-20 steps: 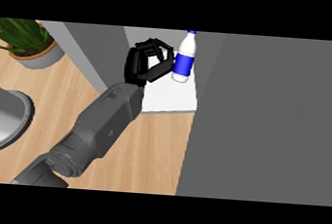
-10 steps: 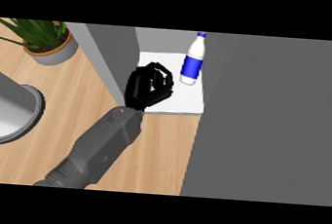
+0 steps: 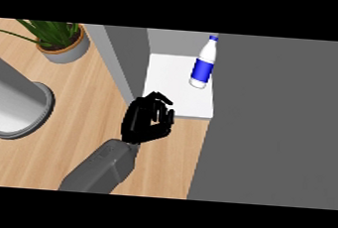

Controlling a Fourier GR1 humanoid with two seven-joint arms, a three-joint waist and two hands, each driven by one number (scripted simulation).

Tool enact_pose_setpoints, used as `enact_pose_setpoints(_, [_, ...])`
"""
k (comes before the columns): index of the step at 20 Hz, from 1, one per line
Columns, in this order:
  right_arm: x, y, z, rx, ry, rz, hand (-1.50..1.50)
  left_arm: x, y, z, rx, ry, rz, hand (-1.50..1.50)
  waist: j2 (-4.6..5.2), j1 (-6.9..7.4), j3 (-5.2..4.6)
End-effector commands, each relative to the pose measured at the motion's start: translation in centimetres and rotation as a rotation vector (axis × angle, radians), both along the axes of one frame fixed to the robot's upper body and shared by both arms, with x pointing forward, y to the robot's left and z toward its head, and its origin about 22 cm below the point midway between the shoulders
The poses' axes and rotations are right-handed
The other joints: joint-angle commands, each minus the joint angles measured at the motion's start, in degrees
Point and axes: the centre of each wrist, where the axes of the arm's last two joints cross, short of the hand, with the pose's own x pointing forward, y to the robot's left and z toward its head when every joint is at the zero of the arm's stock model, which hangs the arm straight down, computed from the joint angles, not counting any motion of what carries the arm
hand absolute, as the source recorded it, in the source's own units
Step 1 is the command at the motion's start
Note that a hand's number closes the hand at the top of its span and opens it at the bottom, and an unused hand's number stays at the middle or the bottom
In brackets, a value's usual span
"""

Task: Pick up the bottled water, place it into the cabinet and close the cabinet

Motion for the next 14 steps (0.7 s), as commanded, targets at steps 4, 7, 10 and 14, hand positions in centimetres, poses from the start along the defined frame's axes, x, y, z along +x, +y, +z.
enact_pose_setpoints(4, [-2.9,4.1,1.3,-0.024,-0.053,0.031,1.5,-4.7,3.4,-0.1,-0.003,-0.002,-0.047,-1.5,-0.02,0.21,0.0])
enact_pose_setpoints(7, [-2.3,3.5,2.6,-0.111,-0.05,0.053,1.5,-7.6,5.1,0.0,-0.022,0.023,-0.113,-1.5,-0.34,0.57,-0.03])
enact_pose_setpoints(10, [-1.6,4.7,2.8,-0.144,-0.058,0.135,1.5,-7.6,7.6,1.3,-0.005,0.017,-0.122,-1.5,-0.02,0.63,-0.05])
enact_pose_setpoints(14, [-2.4,6.5,2.5,-0.052,-0.006,0.21,1.5,-9.8,11.1,1.9,0.013,-0.006,-0.041,-1.5,0.0,0.34,-0.07])
